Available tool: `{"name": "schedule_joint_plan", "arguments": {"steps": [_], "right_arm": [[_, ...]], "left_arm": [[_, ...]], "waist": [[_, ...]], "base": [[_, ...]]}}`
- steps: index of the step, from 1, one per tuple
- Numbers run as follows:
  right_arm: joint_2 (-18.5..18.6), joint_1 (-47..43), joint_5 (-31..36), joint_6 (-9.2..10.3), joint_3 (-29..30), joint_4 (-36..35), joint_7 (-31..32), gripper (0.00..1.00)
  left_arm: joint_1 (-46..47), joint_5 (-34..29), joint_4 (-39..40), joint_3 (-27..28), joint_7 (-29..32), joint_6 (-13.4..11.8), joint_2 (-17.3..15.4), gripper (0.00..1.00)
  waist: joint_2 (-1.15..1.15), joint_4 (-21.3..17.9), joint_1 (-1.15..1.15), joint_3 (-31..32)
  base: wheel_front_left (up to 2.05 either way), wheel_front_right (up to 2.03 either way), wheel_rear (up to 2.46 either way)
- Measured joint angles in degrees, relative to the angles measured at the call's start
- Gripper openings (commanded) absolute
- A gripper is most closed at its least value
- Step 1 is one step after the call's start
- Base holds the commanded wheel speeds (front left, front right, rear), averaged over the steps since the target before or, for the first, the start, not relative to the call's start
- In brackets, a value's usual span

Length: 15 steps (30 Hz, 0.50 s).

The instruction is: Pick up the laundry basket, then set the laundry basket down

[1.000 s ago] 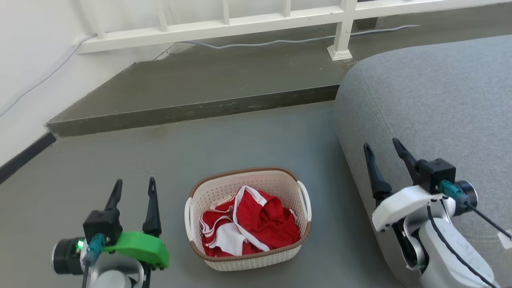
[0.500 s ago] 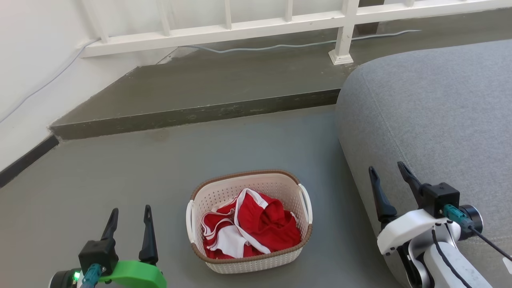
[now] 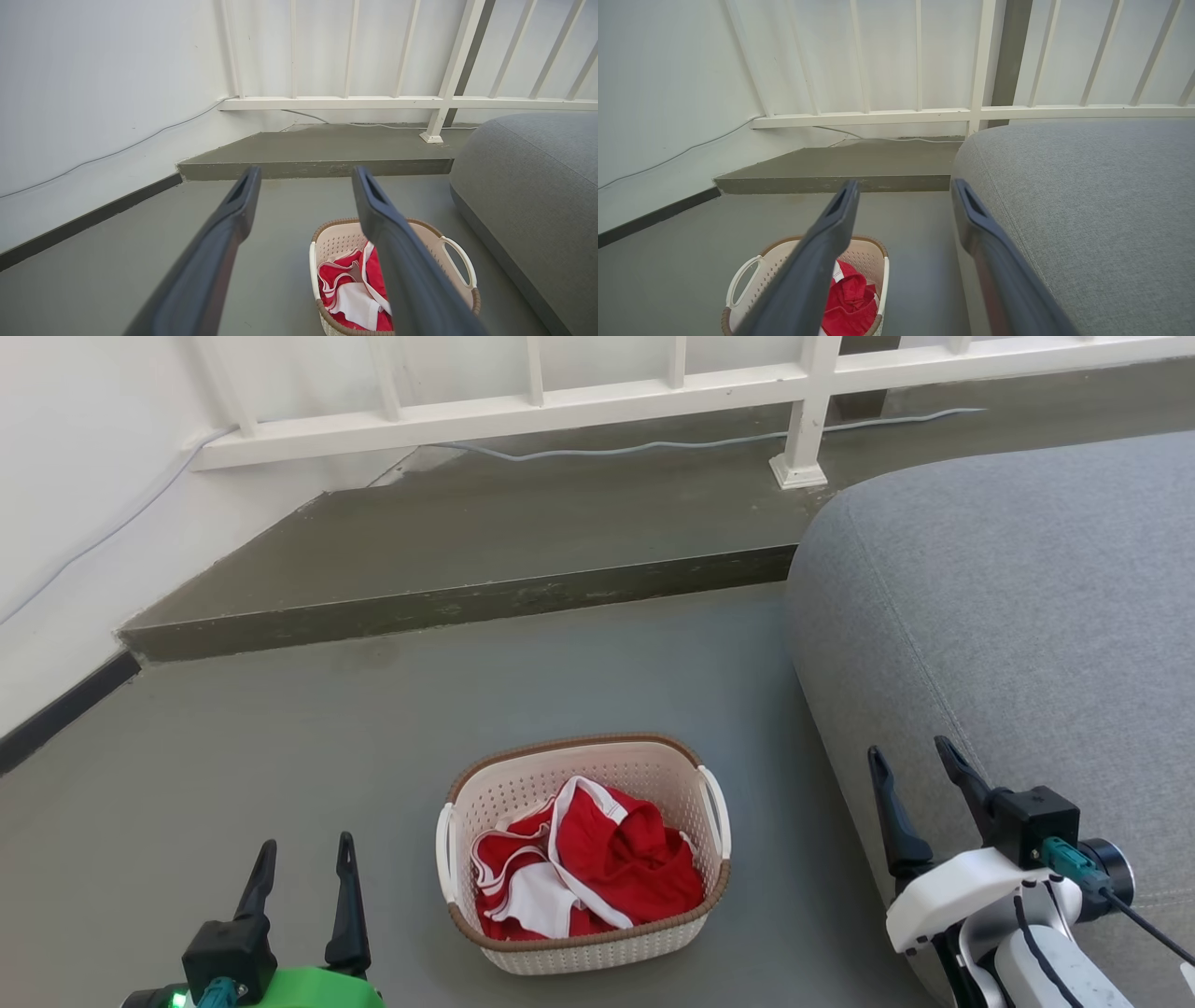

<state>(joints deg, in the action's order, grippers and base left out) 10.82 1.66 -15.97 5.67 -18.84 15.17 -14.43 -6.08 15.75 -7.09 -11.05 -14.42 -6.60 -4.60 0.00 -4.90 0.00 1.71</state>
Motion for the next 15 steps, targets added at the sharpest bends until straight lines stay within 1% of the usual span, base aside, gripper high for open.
{"name": "schedule_joint_plan", "arguments": {"steps": [7,15], "right_arm": [[0.01,-0.41,0.00,0.44,0.14,-1.00,0.00,1.00],[0.10,-1.13,0.01,0.48,0.38,-1.80,0.03,1.00]], "left_arm": [[-0.48,-0.40,0.87,0.04,0.26,-0.01,0.03,1.00],[-1.26,-0.59,2.16,0.09,0.78,-0.05,0.09,1.00]], "waist": [[0.00,0.12,0.00,-0.14],[0.00,0.24,0.00,-0.33]], "base": [[0.00,0.00,0.00],[0.00,0.00,0.00]]}}
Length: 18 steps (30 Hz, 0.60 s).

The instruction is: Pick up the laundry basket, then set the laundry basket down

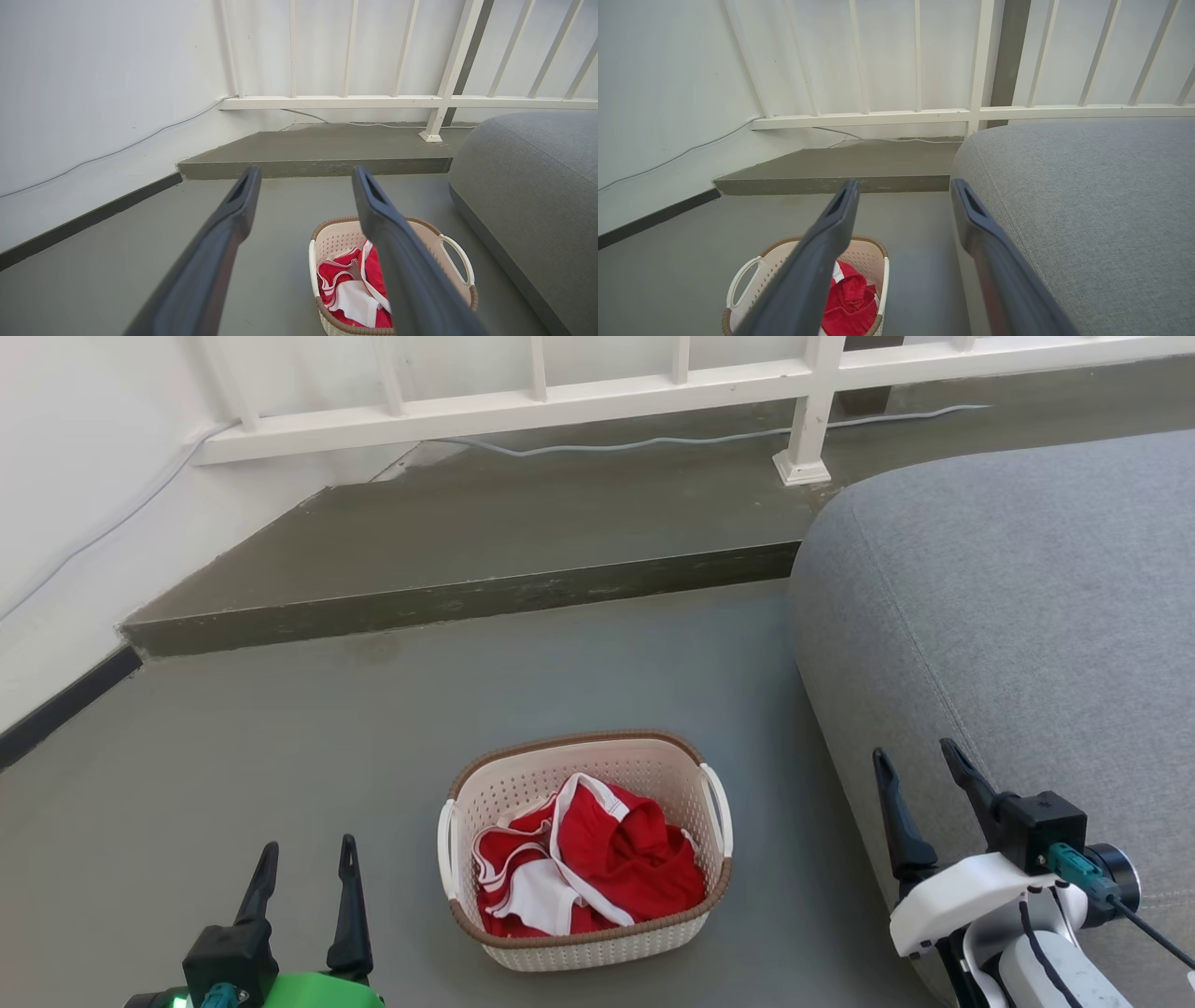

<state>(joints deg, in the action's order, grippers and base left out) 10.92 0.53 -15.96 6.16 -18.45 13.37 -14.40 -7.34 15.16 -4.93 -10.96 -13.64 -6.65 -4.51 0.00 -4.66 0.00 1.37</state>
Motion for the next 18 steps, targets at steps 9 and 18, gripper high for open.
{"name": "schedule_joint_plan", "arguments": {"steps": [9,18], "right_arm": [[0.18,-0.20,0.34,0.04,0.42,-0.79,0.35,1.00],[-0.94,-2.92,0.04,-0.10,0.43,1.10,0.81,0.00]], "left_arm": [[-0.12,-0.41,1.07,0.04,0.49,0.00,0.14,1.00],[-0.74,-0.69,-0.56,-0.45,0.56,0.10,0.44,0.00]], "waist": [[0.00,0.23,0.00,-0.18],[0.00,0.34,0.00,-0.23]], "base": [[0.00,0.00,0.00],[0.00,0.00,0.00]]}}
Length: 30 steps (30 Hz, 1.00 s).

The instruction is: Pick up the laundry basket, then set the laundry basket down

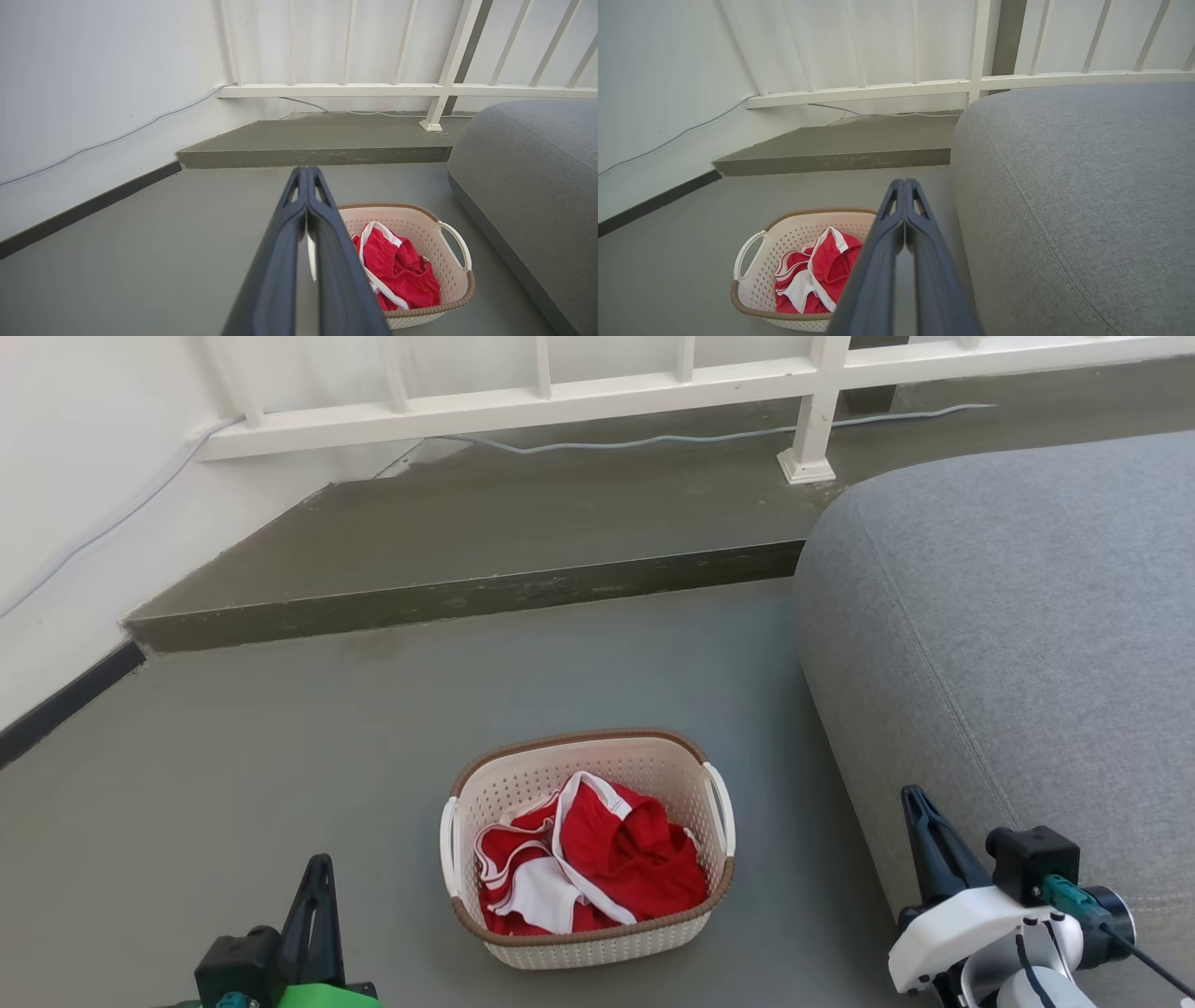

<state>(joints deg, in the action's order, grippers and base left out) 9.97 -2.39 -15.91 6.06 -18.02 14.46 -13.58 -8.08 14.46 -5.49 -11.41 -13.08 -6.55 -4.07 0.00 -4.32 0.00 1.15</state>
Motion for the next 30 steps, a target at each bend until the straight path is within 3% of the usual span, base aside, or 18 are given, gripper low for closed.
{"name": "schedule_joint_plan", "arguments": {"steps": [30], "right_arm": [[-2.40,0.07,-24.17,-3.55,6.55,-0.99,4.75,0.00]], "left_arm": [[-0.13,25.21,-0.10,2.53,4.05,3.31,0.60,0.00]], "waist": [[0.00,1.37,0.00,-0.51]], "base": [[0.00,0.00,0.00]]}}
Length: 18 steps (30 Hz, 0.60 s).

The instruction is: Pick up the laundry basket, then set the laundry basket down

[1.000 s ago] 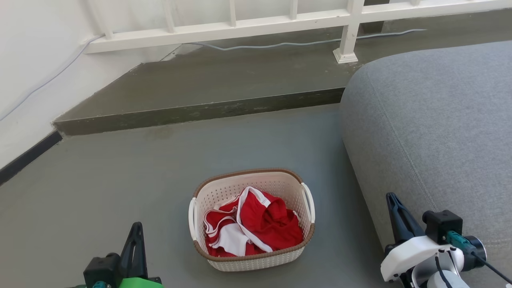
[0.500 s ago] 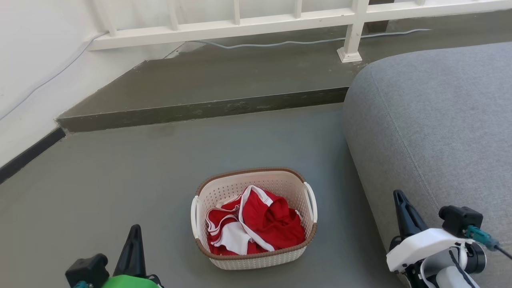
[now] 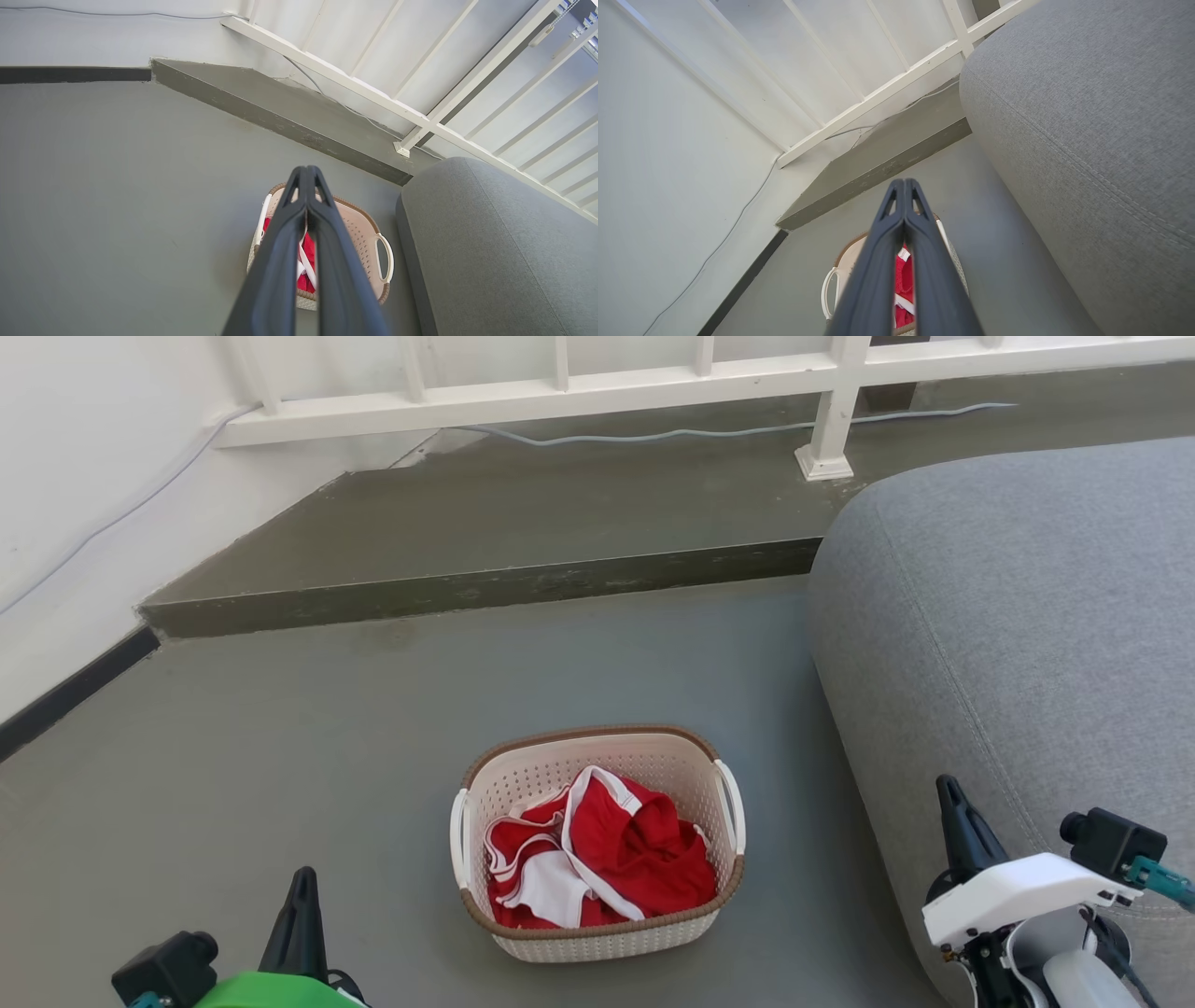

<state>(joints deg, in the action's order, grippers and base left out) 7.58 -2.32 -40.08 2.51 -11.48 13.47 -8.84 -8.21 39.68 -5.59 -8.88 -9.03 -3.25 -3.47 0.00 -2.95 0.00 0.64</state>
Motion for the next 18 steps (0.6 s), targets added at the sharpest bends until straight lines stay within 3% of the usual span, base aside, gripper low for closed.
{"name": "schedule_joint_plan", "arguments": {"steps": [18], "right_arm": [[-0.41,1.06,-14.04,-2.14,4.14,0.14,3.61,0.00]], "left_arm": [[2.55,14.57,-1.97,2.16,3.00,2.33,-0.92,0.00]], "waist": [[0.00,0.76,0.00,-0.23]], "base": [[0.00,0.00,0.00]]}}
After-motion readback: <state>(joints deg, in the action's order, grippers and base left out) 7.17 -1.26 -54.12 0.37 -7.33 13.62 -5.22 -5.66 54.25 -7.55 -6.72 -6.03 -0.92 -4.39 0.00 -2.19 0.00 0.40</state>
